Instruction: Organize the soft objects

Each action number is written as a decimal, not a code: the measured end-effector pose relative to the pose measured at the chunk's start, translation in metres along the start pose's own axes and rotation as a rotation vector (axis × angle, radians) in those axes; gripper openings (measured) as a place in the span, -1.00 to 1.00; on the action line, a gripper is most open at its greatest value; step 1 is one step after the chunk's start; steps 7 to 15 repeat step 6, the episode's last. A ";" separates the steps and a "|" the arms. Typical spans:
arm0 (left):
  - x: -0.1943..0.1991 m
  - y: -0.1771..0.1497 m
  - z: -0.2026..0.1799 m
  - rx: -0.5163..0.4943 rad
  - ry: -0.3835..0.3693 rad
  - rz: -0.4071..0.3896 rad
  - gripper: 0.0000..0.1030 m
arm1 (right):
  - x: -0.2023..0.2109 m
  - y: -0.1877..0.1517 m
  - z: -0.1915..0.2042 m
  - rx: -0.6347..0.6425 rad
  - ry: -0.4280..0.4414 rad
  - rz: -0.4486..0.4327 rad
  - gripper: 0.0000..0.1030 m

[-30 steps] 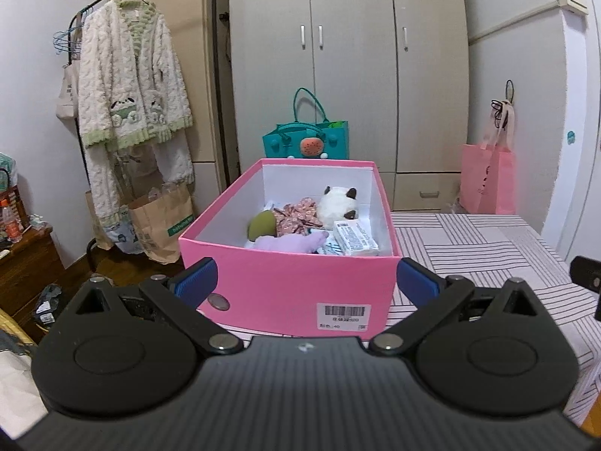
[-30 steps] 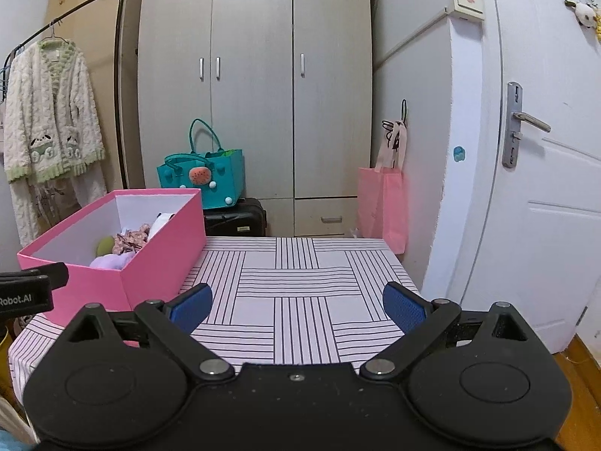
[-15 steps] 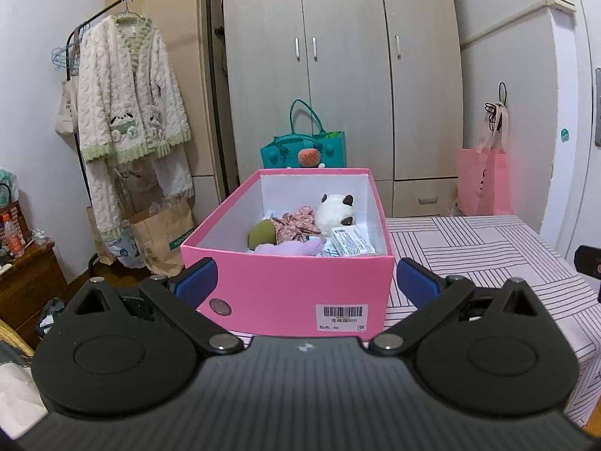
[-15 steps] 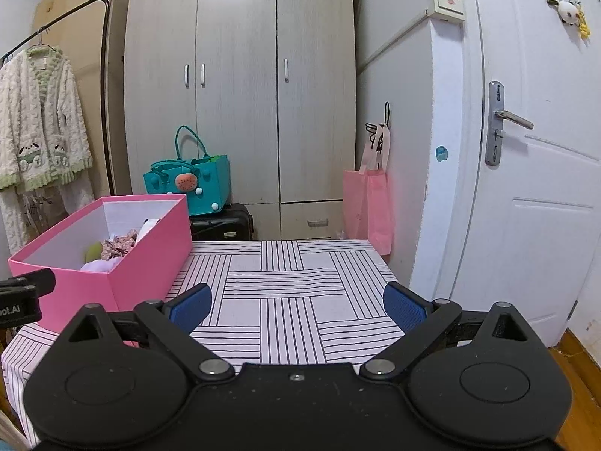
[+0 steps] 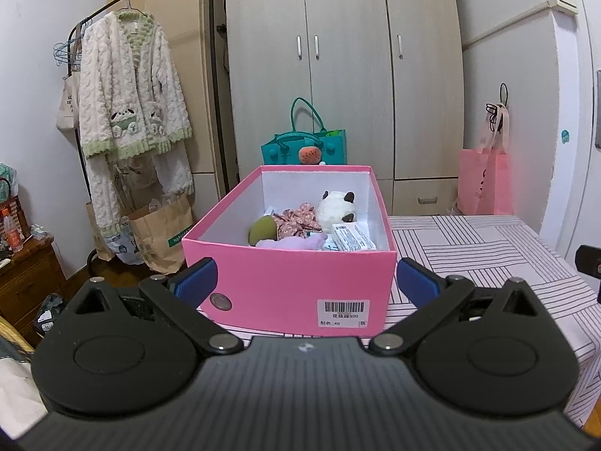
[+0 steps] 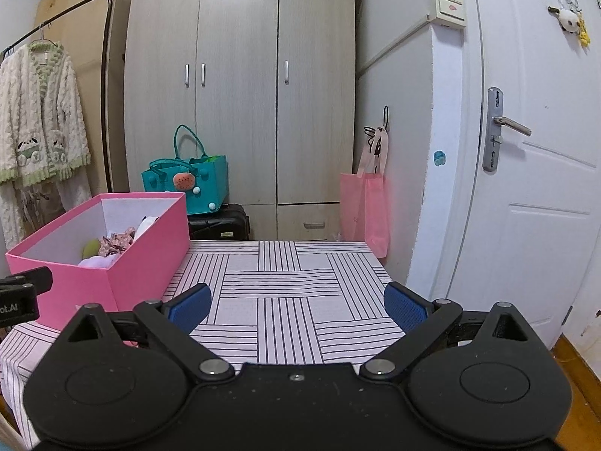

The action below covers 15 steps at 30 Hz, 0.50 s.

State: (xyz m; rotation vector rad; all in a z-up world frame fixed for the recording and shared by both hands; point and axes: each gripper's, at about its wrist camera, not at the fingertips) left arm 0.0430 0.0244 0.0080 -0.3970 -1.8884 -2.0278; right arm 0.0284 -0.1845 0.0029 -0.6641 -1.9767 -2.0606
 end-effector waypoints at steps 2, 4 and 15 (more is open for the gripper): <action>0.000 0.000 0.000 0.000 -0.001 -0.001 1.00 | 0.000 0.000 0.000 -0.001 -0.004 0.002 0.94; 0.000 0.000 0.000 0.000 0.000 -0.002 1.00 | 0.000 0.000 0.000 -0.003 -0.005 0.003 0.95; 0.000 0.000 0.001 0.003 0.000 -0.002 1.00 | 0.000 0.000 0.000 -0.002 -0.007 0.003 0.95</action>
Point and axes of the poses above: each gripper's, at about its wrist camera, not at the fingertips, and x roughly against the way its jaws point, z to its left, y to its top, and after that the axes turned 4 degrees about z, right-handed
